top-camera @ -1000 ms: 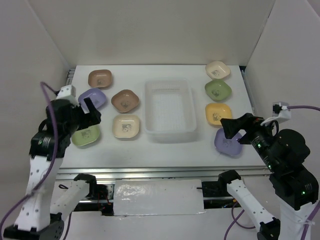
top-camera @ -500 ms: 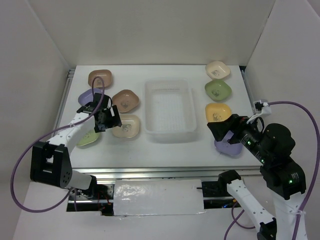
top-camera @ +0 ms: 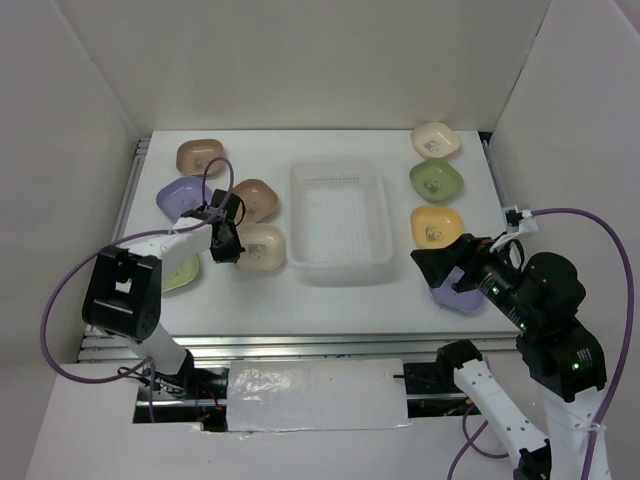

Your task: Place the plates into the plastic bin on the countertop

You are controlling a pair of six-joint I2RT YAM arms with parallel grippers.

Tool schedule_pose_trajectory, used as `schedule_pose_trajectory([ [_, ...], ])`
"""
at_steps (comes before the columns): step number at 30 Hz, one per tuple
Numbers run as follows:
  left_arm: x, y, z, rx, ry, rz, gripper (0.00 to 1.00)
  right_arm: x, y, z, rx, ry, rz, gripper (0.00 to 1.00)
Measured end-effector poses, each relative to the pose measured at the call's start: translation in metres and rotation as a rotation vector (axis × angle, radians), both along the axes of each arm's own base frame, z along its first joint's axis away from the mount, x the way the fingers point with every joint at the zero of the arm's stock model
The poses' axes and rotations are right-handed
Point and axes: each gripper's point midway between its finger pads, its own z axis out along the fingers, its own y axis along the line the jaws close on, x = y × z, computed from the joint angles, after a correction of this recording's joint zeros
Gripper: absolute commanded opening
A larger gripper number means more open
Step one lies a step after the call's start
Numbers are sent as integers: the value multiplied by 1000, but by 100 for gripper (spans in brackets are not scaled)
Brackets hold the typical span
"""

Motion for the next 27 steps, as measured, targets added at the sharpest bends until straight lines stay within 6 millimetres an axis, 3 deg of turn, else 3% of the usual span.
schedule_pose_trajectory([
  [3,9,-14,26,-3,-89,0,0,0,-1,1,0,-5,-5,100],
  [7,-17,-18,62,66,-145,18,0,0,-3,2,1,-8,-18,100],
  [10,-35,-14,111,78,-242,43,0,3,-7,2,-1,-8,-44,100],
  [12,-36,-12,155,60,-332,54,0,6,-11,2,-1,-3,-75,100],
  [15,-22,-21,226,-15,-495,57,0,18,-21,-1,9,22,-164,100],
  [17,-9,-37,260,-85,-578,34,0,30,-31,-5,19,51,-249,100],
  [19,4,-58,279,-144,-617,-8,0,43,-39,-12,19,86,-326,100],
  [21,23,-81,285,-184,-629,-42,0,57,-48,-21,15,132,-410,100],
  [23,48,-106,279,-206,-620,-68,0,69,-56,-29,12,170,-484,100],
  [27,96,-150,228,-203,-537,-79,0,86,-76,-41,16,227,-626,100],
])
